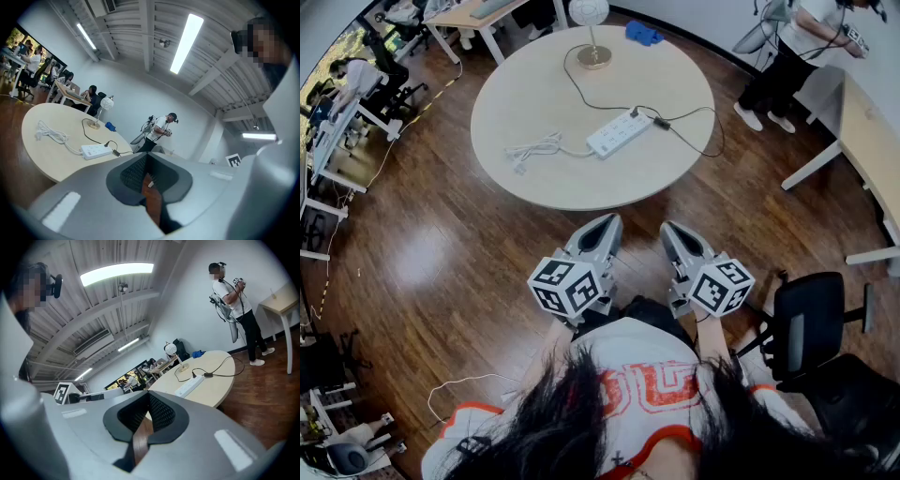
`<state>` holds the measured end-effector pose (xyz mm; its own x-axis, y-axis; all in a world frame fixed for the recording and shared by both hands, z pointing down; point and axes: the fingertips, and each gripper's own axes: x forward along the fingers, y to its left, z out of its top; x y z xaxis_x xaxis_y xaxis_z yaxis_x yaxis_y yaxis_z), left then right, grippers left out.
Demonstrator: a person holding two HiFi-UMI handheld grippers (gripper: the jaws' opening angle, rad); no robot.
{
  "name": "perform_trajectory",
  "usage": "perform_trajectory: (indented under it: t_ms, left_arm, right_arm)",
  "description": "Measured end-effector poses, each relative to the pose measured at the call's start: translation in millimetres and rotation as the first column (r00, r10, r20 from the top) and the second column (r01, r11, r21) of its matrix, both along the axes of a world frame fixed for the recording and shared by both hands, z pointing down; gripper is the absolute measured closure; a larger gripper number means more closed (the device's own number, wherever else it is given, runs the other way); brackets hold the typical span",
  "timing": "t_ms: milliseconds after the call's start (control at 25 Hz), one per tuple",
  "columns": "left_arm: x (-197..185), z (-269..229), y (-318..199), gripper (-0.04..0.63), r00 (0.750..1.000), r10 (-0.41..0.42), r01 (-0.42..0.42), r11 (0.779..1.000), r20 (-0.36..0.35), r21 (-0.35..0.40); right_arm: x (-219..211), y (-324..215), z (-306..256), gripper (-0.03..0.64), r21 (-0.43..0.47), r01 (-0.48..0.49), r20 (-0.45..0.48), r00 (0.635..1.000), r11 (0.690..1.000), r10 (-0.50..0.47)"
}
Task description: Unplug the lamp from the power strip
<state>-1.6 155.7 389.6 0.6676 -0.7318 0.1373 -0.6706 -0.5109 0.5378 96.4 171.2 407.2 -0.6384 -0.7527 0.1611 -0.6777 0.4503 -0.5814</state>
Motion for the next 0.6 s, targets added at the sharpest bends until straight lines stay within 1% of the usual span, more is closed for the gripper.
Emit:
perform_trajectory:
  t_ms: [120,280,440,600]
  left_arm:
    - [11.4,0.0,-3.6,0.595,1.0,0.008,-0.008,1.0,0.003,0.0]
    - [25.7,0.7,-8.0,0.595,1.0,0.001,-0.001,1.0,0.006,0.005]
    - [36.7,7.3,-6.3,0.595,0.999,-0.005,0.005,1.0,0.032,-0.009]
    - [37.6,13.9,-3.7,0.595,0.998,-0.018,0.02,0.999,0.061,-0.027]
  right_arm:
    - [11.9,-2.8,0.4,0.617,-0.002,-0.006,-0.014,1.0,1.0,0.006]
    - [25.5,-7.3,3.4,0.617,-0.003,-0.006,-0.009,1.0,1.0,0.006]
    - [32.9,-9.4,10.8,0.617,-0.012,0.01,0.015,1.0,1.0,-0.01]
    - [30.5,-10.8,20.9,0.617,-0.032,0.037,0.032,0.999,0.999,-0.036]
